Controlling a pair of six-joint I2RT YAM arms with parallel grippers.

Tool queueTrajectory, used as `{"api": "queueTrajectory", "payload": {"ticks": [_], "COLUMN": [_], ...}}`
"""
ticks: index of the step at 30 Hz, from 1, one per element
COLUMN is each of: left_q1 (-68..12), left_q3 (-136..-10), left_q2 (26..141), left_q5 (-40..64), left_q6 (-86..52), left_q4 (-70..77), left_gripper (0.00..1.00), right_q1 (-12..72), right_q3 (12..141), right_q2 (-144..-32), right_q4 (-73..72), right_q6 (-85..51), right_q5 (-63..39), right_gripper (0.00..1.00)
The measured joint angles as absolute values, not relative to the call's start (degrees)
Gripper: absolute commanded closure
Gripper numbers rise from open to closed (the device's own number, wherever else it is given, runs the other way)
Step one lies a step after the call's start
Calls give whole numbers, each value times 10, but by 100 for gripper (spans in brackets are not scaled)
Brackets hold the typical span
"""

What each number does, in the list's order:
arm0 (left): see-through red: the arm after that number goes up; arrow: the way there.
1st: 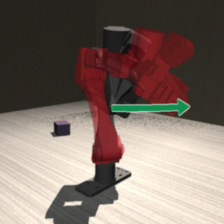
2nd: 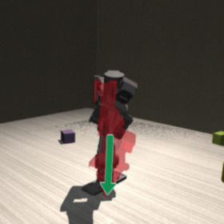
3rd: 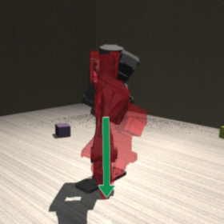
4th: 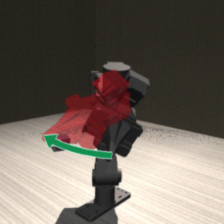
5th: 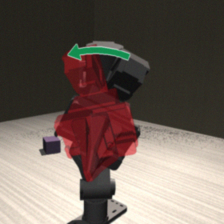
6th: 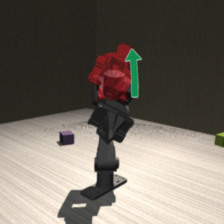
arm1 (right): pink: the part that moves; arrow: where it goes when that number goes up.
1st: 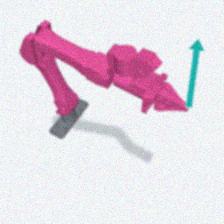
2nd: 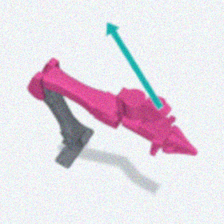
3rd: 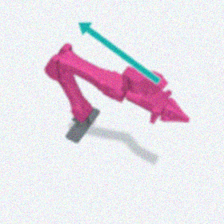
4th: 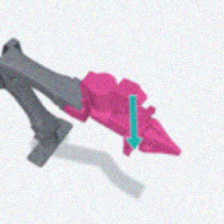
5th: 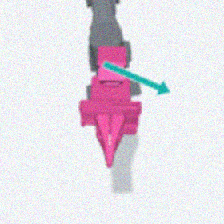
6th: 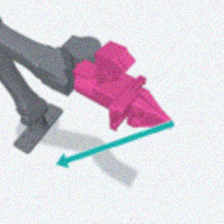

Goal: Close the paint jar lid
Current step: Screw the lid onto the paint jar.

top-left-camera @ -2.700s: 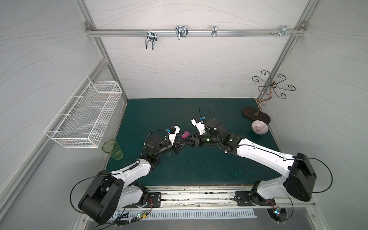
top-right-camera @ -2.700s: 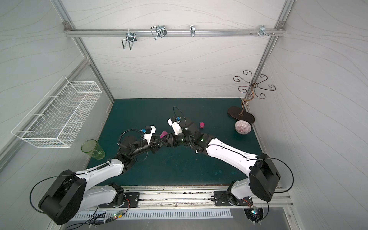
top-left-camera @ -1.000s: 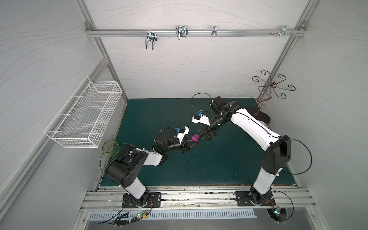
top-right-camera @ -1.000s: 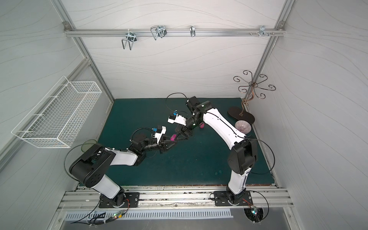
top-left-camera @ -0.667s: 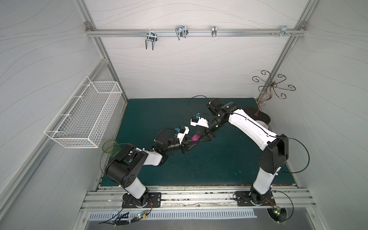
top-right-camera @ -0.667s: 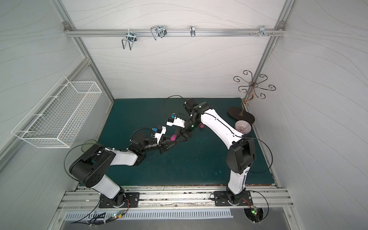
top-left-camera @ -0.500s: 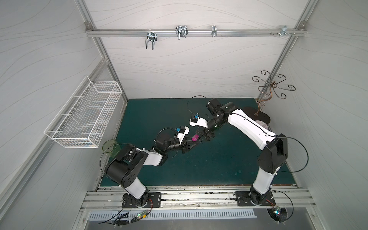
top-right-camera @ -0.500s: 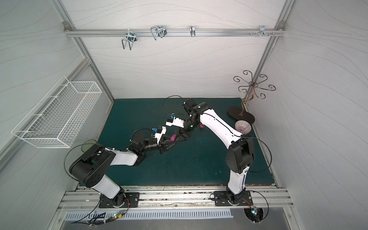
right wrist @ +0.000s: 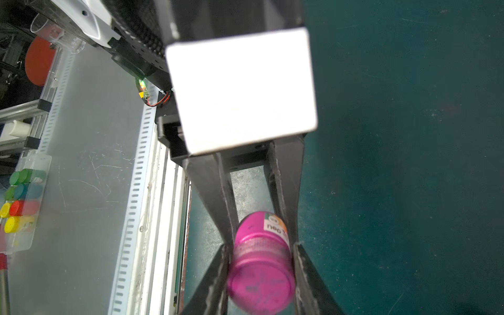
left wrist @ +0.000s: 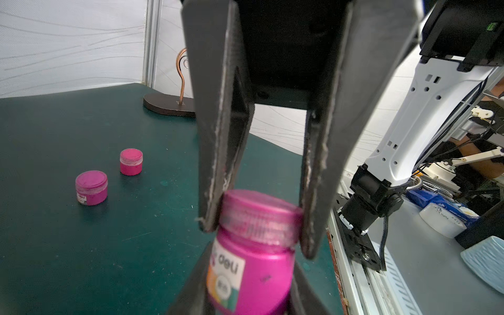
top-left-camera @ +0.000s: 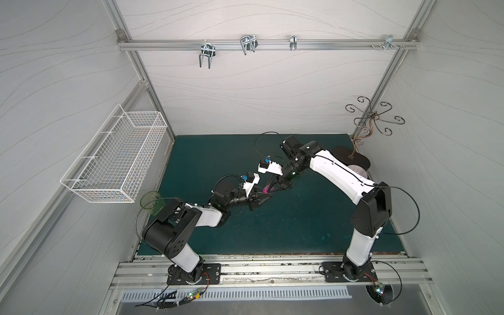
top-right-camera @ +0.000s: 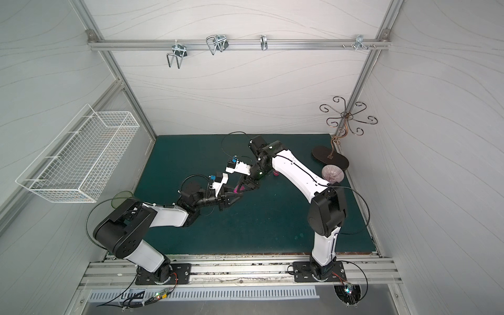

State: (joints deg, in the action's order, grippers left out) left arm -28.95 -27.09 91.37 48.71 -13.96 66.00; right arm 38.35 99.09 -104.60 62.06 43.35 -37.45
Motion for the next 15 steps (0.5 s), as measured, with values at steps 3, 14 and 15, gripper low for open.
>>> {"api": "queueTrajectory", "payload": {"ticks": [3, 14, 15], "left_q1": [-290, -326, -328], "left_q3": [-271, -269, -268], "left_q2": [913, 903, 903], "left_q5": [482, 309, 299], "left_q6": [-134, -31, -27], "left_q4": [650, 545, 545], "left_gripper": [94, 97, 97], "right_q1": [387, 408, 410], "right_q3": [994, 1059, 1059], "right_q2": [-1051, -1127, -1127], "right_q4": [620, 642, 638], "right_q6": [388, 23, -1], "right_q5": [-364, -255, -248], "right_gripper": [81, 72, 68]}}
